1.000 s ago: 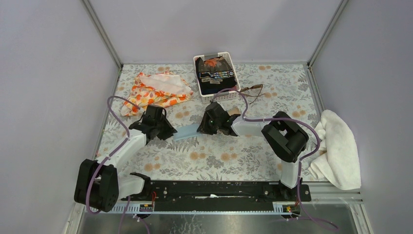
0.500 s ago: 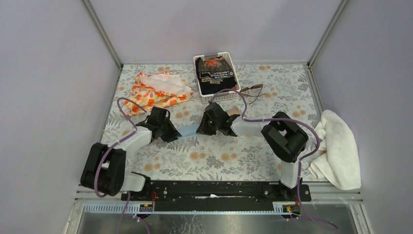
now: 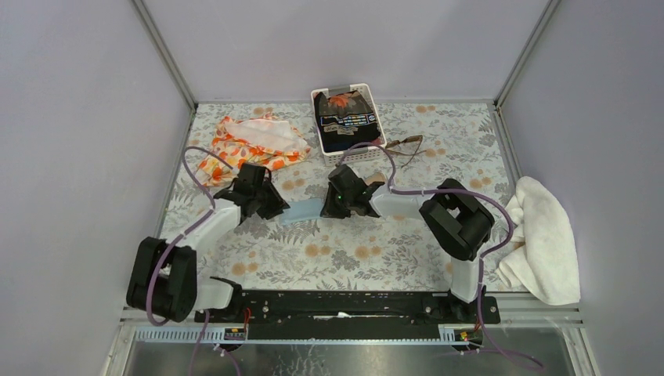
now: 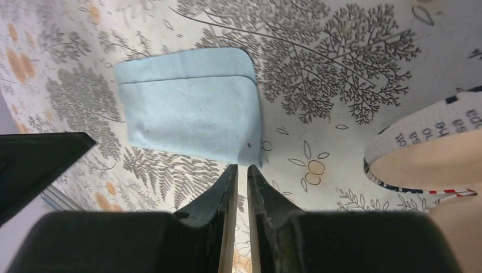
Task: Organize the sunglasses
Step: Fold the glasses cleaning cloth at the center of the board, then pick up the glasses cleaning cloth from the center of the board.
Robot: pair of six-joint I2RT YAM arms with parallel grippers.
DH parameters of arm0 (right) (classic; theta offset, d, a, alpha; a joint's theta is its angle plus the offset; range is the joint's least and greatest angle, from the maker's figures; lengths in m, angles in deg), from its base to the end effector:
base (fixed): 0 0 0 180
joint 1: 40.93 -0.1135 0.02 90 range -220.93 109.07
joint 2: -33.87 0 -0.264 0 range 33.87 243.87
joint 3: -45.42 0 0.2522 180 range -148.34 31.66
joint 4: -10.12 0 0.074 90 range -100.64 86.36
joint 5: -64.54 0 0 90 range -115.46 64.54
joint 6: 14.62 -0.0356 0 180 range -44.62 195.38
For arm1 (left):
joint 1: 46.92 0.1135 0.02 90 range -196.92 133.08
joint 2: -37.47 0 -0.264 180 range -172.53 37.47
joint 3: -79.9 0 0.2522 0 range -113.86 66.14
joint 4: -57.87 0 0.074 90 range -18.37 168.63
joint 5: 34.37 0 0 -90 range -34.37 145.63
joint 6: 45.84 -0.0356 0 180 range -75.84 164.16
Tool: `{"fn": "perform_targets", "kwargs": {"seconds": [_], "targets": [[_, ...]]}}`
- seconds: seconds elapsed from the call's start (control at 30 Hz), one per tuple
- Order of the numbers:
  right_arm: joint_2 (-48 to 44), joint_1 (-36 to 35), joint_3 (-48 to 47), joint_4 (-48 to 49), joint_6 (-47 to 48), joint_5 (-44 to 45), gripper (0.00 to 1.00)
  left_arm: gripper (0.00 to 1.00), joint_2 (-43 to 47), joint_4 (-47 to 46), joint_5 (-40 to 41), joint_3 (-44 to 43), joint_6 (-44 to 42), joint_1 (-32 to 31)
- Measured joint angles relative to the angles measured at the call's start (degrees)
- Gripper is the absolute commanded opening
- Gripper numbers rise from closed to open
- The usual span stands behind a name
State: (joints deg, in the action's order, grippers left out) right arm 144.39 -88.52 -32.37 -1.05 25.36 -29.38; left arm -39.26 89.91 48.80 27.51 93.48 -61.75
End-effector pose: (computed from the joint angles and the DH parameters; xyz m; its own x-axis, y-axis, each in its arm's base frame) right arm 0.2704 0.2996 0.1485 -0.8904 0.1588 -0.4266 -0.1363 0.8013 0.5826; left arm 0.2403 -0.0680 0.1755 -0.7657 -0.5762 -0.2858 -0.4033 0.7763 -0.4844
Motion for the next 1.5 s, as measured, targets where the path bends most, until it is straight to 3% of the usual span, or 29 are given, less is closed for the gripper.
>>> {"fn": "perform_targets", "kwargs": {"seconds": [0.27, 0.47, 0.57, 0.67, 0.8, 0.93, 1.5], "targets": [[-5.64, 0.83, -2.93, -4.04, 5.25, 3.58, 0.25, 0.46, 6.29, 3.37, 3.56, -4.76, -1.86, 0.00], [-7.37, 2.47, -6.12, -9.27, 12.11, 4.92, 0.31, 0.62, 9.29, 7.56, 7.85, -4.76, -2.73, 0.00], [-6.97, 2.71, -8.00, -11.47, 14.64, 4.44, 0.36, 0.56, 10.75, 8.09, 10.36, -4.42, -2.82, 0.00], [-5.09, 2.71, -9.81, -12.28, 15.50, 2.82, 0.44, 0.57, 10.93, 7.02, 11.69, -1.92, -3.48, 0.00], [-0.39, 2.71, -12.00, -12.44, 15.10, 0.33, 0.48, 0.59, 5.03, 7.30, 11.21, -0.33, -4.15, 0.00], [3.37, 2.71, -12.52, -12.94, 14.16, -0.70, 0.49, 0.58, -1.60, 7.08, 8.94, -1.70, -4.92, 0.00], [8.11, 2.71, -16.15, -13.84, 12.52, -3.13, 0.44, 0.56, -5.55, 0.44, 6.88, -0.74, -3.76, 0.17]]}}
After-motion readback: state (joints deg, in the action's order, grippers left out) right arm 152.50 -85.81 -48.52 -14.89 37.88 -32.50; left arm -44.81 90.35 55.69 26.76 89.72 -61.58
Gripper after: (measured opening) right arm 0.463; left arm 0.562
